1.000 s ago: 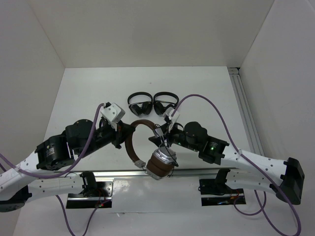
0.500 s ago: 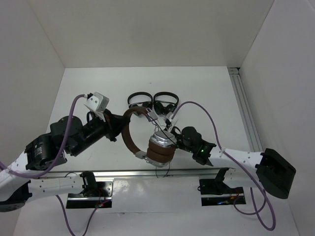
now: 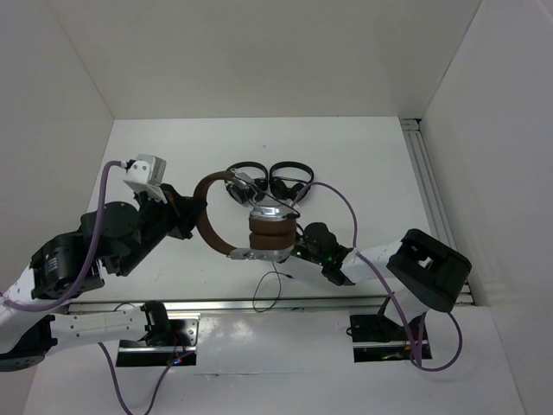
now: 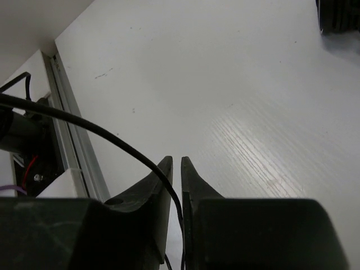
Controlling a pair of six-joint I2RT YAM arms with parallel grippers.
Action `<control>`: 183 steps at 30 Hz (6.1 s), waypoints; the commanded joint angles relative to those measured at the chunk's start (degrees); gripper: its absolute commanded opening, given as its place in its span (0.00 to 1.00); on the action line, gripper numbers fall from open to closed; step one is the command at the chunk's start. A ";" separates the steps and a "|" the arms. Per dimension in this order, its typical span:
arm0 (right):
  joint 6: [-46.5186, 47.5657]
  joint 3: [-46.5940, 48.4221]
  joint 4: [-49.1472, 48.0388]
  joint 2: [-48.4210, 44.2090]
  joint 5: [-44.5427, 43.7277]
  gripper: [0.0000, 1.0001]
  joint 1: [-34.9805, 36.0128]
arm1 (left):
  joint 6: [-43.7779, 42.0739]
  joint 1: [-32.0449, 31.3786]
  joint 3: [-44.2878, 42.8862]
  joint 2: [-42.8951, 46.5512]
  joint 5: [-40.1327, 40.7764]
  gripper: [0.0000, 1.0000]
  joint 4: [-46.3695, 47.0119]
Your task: Wrap the headphones
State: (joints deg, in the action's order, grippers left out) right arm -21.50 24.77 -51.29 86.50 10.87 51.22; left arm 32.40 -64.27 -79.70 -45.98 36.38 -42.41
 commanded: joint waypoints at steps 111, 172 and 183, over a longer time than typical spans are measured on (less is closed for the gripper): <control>13.86 23.05 38.65 -12.59 -10.72 0.06 -9.39 | -1.48 5.38 -2.21 -8.69 -13.28 0.00 -14.99; -5.84 3.62 -7.51 17.39 -19.56 0.02 14.32 | 34.31 10.99 -16.45 -12.21 16.88 0.00 -18.23; -0.66 4.40 7.68 3.18 -40.53 0.00 36.21 | 27.64 26.20 -12.59 -16.87 10.31 0.00 -12.54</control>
State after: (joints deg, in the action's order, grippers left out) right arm -25.08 27.40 -51.90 94.67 -18.24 82.65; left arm 60.93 -42.00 -93.14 -63.00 47.62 -64.55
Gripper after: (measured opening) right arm 0.009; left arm 0.068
